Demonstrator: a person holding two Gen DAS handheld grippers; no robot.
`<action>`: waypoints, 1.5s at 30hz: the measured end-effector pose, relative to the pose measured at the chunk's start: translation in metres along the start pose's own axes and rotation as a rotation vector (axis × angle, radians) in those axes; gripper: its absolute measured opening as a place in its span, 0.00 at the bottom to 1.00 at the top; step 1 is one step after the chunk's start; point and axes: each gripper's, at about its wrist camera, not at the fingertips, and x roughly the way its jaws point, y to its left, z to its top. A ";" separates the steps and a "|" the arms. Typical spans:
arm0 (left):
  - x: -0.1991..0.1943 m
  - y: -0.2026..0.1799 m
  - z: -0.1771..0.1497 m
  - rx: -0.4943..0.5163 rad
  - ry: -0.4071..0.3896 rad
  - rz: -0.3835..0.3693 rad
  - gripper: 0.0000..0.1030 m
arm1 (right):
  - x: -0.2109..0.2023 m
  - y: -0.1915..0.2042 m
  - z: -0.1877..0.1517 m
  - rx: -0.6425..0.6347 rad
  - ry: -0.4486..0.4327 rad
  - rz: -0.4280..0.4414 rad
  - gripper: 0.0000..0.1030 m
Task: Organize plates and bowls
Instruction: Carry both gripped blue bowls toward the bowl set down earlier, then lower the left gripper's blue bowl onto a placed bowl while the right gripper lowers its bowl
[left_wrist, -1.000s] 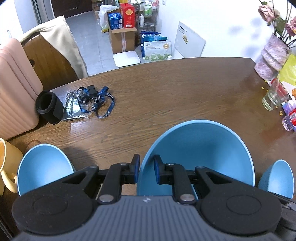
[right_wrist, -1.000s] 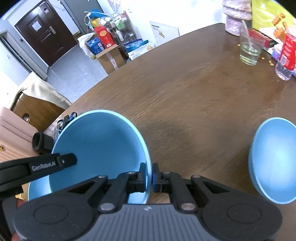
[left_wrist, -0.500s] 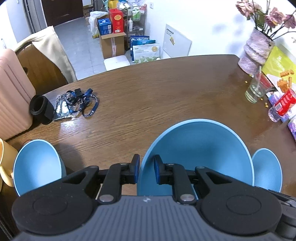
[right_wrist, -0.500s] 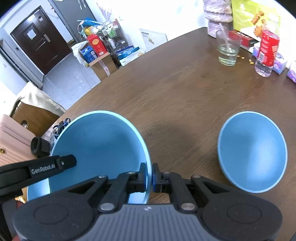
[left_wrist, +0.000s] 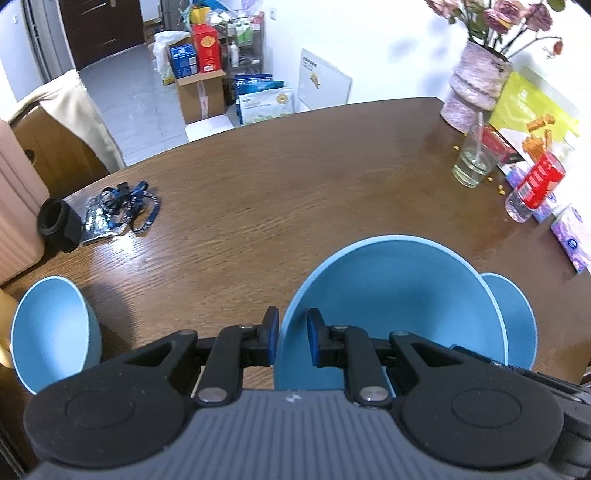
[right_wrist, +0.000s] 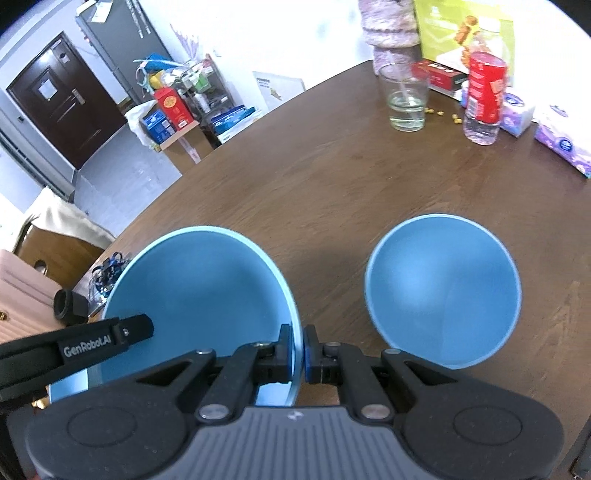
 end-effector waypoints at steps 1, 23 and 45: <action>0.000 -0.004 0.000 0.007 -0.001 -0.002 0.17 | -0.002 -0.003 -0.001 0.006 -0.003 -0.003 0.06; 0.008 -0.073 0.000 0.089 0.013 -0.065 0.17 | -0.017 -0.068 0.011 0.094 -0.043 -0.060 0.06; 0.032 -0.130 0.007 0.149 0.040 -0.117 0.17 | -0.014 -0.121 0.029 0.157 -0.062 -0.112 0.06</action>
